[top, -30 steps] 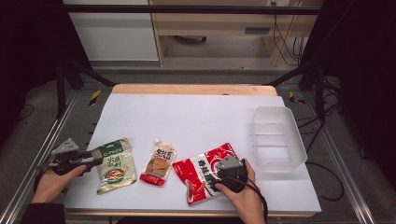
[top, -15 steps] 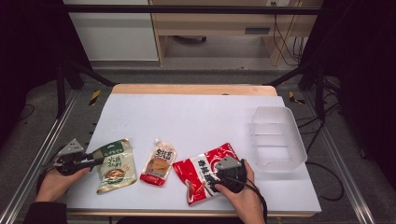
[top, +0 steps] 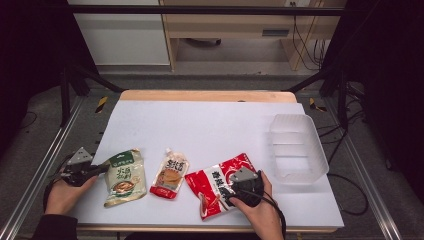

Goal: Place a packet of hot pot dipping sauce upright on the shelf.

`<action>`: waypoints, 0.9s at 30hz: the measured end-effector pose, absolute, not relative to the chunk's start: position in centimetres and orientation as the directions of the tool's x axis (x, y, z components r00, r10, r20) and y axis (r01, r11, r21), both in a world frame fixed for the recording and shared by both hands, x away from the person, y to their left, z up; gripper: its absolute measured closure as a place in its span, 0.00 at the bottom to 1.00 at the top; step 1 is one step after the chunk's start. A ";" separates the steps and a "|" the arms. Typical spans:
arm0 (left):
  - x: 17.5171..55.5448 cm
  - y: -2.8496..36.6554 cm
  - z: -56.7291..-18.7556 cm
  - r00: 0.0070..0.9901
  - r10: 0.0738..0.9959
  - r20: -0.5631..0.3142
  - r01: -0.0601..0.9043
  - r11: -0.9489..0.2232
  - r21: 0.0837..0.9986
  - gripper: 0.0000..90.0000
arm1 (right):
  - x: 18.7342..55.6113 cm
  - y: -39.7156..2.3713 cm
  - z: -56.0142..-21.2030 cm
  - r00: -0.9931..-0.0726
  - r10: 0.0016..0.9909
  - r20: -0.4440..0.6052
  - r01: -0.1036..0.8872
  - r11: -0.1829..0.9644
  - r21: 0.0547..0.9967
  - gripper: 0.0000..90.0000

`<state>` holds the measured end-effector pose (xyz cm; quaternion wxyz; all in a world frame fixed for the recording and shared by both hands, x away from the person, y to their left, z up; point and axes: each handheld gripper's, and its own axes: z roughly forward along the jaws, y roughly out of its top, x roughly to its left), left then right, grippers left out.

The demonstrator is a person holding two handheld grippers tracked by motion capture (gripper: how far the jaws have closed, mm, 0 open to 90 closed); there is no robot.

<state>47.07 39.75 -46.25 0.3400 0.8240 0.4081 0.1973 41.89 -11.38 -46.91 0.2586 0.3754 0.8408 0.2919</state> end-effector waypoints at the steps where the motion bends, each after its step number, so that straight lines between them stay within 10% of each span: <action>1: 47.0 39.8 -46.0 0.591 0.805 0.052 0.532 -0.437 0.725 1.00 | 41.9 -11.4 -46.9 -0.585 0.782 -0.216 0.480 0.549 0.685 0.14; 27: 41.7 38.7 -35.8 0.689 0.719 0.090 0.349 -0.438 0.828 1.00 | 41.8 -11.8 -46.5 -0.588 0.784 -0.201 0.474 0.535 0.699 0.14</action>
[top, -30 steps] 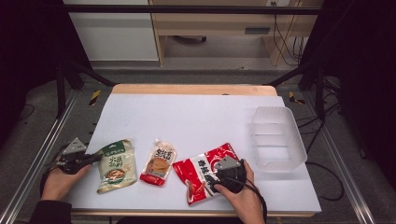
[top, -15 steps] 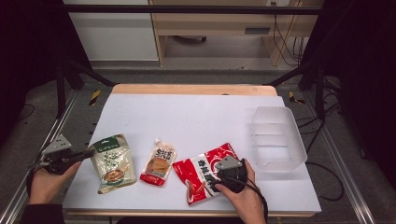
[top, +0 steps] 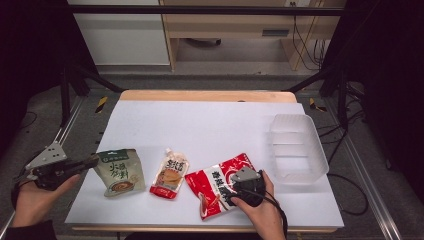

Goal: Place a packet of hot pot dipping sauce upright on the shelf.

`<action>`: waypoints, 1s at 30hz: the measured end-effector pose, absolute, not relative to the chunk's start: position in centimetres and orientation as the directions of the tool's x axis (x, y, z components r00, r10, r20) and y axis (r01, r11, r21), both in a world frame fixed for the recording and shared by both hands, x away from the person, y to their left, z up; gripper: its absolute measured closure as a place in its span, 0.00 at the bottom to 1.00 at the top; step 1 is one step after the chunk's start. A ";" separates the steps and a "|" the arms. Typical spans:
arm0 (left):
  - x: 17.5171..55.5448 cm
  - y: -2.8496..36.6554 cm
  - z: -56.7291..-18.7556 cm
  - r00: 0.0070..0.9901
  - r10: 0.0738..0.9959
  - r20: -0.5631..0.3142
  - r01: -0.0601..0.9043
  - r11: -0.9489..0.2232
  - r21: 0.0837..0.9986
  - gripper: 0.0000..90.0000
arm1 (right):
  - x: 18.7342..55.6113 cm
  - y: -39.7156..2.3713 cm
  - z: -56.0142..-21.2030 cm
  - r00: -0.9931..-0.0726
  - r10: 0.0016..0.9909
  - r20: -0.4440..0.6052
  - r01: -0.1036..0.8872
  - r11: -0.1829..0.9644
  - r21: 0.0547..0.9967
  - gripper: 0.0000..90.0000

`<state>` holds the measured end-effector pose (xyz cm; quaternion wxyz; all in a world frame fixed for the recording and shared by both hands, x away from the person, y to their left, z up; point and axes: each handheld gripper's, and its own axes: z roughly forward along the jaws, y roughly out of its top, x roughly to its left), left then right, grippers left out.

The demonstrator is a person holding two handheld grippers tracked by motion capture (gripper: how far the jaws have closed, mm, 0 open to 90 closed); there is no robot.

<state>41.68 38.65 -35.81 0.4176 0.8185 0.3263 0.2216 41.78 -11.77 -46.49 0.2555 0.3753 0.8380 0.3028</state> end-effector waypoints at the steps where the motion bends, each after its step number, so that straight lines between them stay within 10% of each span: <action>1: 41.5 38.5 -35.6 0.687 0.719 0.105 0.342 -0.447 0.827 1.00 | 41.8 -11.8 -46.5 -0.587 0.784 -0.202 0.474 0.535 0.699 0.14; 30: 42.9 30.2 -31.0 0.754 0.634 0.172 0.220 -0.491 0.843 1.00 | 41.4 -11.0 -41.9 -0.716 0.685 -0.136 0.394 0.558 0.730 0.16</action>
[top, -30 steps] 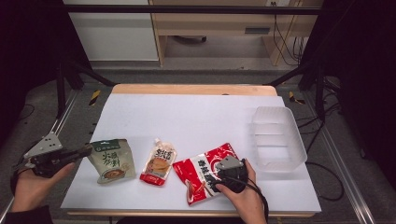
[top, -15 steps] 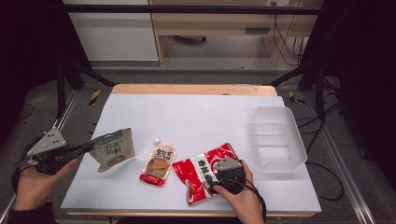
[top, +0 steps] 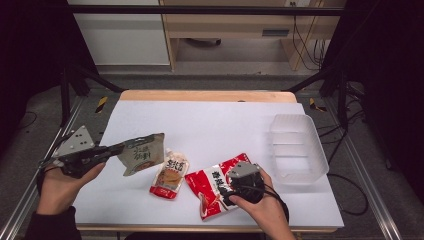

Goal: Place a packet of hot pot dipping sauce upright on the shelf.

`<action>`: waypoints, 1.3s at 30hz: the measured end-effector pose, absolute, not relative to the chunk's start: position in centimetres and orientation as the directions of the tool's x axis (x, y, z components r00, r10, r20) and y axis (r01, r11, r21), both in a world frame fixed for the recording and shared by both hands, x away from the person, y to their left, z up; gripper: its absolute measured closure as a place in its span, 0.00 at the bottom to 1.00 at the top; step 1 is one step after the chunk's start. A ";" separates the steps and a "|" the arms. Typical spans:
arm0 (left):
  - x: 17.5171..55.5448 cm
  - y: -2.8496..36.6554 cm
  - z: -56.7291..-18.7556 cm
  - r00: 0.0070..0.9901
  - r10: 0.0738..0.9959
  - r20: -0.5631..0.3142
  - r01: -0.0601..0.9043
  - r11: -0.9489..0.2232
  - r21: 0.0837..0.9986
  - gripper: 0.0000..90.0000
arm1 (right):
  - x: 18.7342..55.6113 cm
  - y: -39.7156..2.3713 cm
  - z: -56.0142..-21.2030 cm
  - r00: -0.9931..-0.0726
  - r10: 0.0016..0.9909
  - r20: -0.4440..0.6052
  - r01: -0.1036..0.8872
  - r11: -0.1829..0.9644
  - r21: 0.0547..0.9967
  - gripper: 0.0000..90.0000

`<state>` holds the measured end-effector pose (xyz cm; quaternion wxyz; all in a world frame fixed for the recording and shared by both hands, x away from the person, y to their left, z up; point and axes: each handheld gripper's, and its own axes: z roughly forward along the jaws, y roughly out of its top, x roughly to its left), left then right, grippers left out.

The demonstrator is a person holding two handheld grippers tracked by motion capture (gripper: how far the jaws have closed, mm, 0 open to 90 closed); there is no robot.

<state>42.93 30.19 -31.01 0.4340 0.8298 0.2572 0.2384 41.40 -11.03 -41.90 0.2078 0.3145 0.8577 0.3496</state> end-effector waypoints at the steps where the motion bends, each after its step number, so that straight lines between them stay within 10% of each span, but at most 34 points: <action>1: 43.1 29.7 -30.8 0.760 0.627 0.172 0.215 -0.492 0.844 1.00 | 41.5 -11.1 -41.5 -0.721 0.681 -0.131 0.391 0.555 0.734 0.16; 39: 45.2 18.2 -31.5 0.886 0.432 0.171 0.112 -0.555 0.824 1.00 | 45.9 -9.2 -31.1 -0.835 0.408 -0.370 0.143 0.809 0.571 0.33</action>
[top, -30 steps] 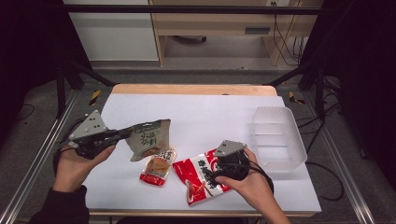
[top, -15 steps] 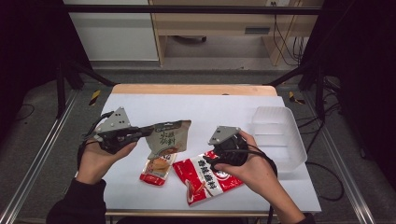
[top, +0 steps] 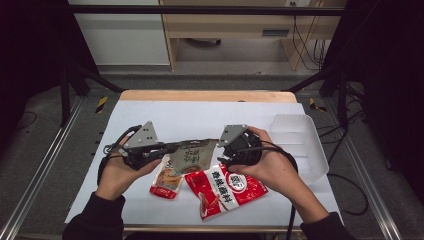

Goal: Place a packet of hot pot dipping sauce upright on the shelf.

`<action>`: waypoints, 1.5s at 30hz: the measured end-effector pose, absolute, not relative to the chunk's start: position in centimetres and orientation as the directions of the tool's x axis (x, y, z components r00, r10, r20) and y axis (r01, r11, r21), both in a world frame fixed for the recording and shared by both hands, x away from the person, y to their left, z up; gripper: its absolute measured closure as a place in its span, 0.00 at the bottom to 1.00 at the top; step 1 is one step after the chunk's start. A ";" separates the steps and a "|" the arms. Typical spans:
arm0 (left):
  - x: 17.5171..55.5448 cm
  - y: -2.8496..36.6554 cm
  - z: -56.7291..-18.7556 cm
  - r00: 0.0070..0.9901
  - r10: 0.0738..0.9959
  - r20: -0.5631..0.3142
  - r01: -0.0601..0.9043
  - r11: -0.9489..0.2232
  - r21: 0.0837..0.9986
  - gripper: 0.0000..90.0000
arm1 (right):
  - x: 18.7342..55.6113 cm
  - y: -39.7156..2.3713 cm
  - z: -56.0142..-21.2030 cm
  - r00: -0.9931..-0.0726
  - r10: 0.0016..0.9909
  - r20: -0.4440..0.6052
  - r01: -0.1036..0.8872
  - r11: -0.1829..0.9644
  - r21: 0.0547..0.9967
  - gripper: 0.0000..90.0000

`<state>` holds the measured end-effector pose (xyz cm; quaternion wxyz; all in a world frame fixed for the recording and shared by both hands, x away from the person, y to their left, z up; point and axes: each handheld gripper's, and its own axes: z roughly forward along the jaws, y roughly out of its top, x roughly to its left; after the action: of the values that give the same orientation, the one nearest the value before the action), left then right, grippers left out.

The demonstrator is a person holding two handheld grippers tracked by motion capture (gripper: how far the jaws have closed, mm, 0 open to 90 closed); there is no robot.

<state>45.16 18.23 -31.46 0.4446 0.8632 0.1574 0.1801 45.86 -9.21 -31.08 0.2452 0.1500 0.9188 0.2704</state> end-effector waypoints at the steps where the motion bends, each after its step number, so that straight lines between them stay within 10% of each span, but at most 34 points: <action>1: 45.2 18.0 -31.6 0.889 0.426 0.168 0.112 -0.558 0.822 1.00 | 45.9 -9.1 -30.9 -0.839 0.403 -0.366 0.142 0.811 0.568 0.34; 17: 45.1 14.8 -31.9 0.915 0.370 0.160 0.081 -0.557 0.827 1.00 | 46.1 -9.5 -30.7 -0.879 0.321 -0.353 0.122 0.867 0.484 0.39; 29: 44.7 14.7 -31.9 0.920 0.362 0.151 0.071 -0.531 0.845 1.00 | 46.1 -9.2 -31.2 -0.896 0.255 -0.364 0.056 0.877 0.477 0.95; 35: 44.7 14.8 -32.7 0.915 0.377 0.141 0.078 -0.511 0.856 1.00 | 45.9 -9.0 -31.0 -0.900 0.250 -0.357 0.063 0.885 0.461 1.00; 40: 44.7 15.2 -33.7 0.898 0.421 0.129 0.096 -0.472 0.876 0.55 | 46.4 -9.4 -30.5 -0.893 0.260 -0.367 0.074 0.890 0.450 1.00; 45: 44.7 16.4 -35.3 0.869 0.474 0.139 0.117 -0.471 0.874 0.33 | 47.2 -10.7 -29.6 -0.873 0.297 -0.387 0.101 0.885 0.454 1.00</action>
<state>44.68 16.43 -35.31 0.4830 0.8375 0.1766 0.1847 47.19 -10.67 -29.59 0.2288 0.1055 0.9436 0.2147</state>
